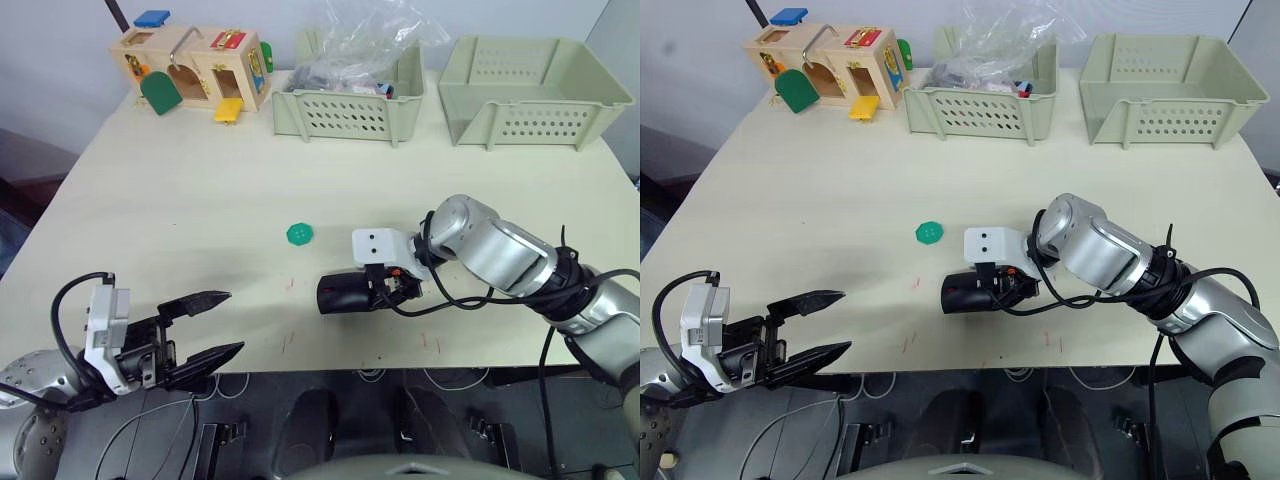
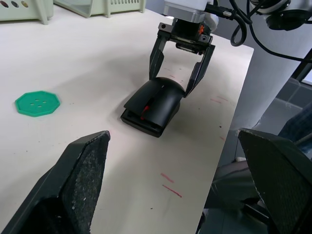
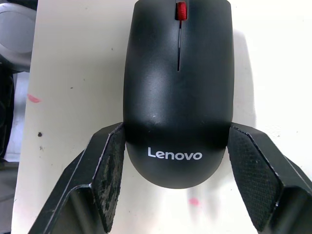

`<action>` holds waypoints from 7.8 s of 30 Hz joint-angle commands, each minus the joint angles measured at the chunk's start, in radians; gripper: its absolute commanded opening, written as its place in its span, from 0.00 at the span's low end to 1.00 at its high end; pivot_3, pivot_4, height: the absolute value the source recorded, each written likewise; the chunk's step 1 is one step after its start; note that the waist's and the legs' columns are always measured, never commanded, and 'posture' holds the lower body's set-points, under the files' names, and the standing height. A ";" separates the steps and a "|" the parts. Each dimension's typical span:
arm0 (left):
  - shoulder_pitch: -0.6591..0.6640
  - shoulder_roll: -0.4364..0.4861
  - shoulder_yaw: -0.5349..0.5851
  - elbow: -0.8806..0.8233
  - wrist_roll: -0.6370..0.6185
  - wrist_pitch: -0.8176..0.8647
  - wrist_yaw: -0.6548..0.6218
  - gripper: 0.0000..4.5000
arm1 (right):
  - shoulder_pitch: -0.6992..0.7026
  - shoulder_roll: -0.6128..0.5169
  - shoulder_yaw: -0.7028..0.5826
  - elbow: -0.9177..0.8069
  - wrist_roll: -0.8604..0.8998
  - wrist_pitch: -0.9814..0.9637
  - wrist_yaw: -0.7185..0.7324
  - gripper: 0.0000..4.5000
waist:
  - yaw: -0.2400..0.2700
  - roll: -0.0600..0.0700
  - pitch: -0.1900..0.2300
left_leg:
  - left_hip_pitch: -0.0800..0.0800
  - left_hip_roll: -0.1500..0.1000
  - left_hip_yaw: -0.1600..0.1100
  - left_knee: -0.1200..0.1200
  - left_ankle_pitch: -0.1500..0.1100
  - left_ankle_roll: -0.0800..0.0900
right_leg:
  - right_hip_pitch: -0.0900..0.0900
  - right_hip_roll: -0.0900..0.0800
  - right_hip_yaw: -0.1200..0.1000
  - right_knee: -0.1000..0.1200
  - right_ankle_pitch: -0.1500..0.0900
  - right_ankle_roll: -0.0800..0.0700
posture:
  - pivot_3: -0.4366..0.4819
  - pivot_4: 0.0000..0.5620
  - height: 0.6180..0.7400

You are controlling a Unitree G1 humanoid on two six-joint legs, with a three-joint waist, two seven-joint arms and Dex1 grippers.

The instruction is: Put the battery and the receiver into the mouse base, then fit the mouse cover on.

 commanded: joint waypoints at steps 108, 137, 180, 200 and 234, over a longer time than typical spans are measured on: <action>0.051 -0.036 0.016 -0.039 0.026 -0.026 -0.002 1.00 | -0.141 0.079 0.111 0.002 -0.053 0.121 0.045 0.53 | -0.021 0.000 0.000 | -0.001 0.000 -0.001 0.000 0.000 0.000 | -0.002 0.000 -0.001 0.003 -0.002 -0.003 | 0.48 0.27 1.00; 0.060 -0.043 0.017 -0.039 0.030 -0.033 -0.003 1.00 | -0.189 0.145 0.112 0.046 0.047 0.275 -0.012 0.53 | -0.026 0.000 0.000 | -0.001 0.000 -0.009 -0.001 0.000 0.000 | -0.004 0.000 -0.002 0.008 -0.004 -0.006 | 0.48 0.27 1.00; 0.053 -0.039 0.013 -0.018 0.037 -0.046 -0.015 1.00 | -0.162 0.114 0.151 -0.002 0.092 0.227 -0.090 0.53 | -0.027 0.000 0.000 | -0.001 0.001 -0.013 -0.001 0.000 0.000 | -0.004 0.000 -0.007 0.010 -0.006 -0.009 | 0.48 0.27 1.00; 0.047 -0.036 0.012 -0.018 0.034 -0.039 -0.012 1.00 | -0.173 0.122 0.124 0.003 0.107 0.238 -0.086 0.53 | -0.027 0.000 0.000 | -0.001 0.001 -0.014 -0.002 0.000 0.000 | -0.004 0.000 -0.007 0.010 -0.006 -0.009 | 0.48 0.27 1.00; 0.056 -0.039 0.013 -0.021 0.034 -0.042 -0.013 1.00 | -0.175 0.119 0.114 -0.009 0.111 0.236 -0.091 0.89 | -0.027 0.000 0.000 | -0.001 0.001 -0.014 -0.002 0.000 0.000 | -0.004 0.000 -0.008 0.010 -0.006 -0.010 | 0.48 0.27 1.00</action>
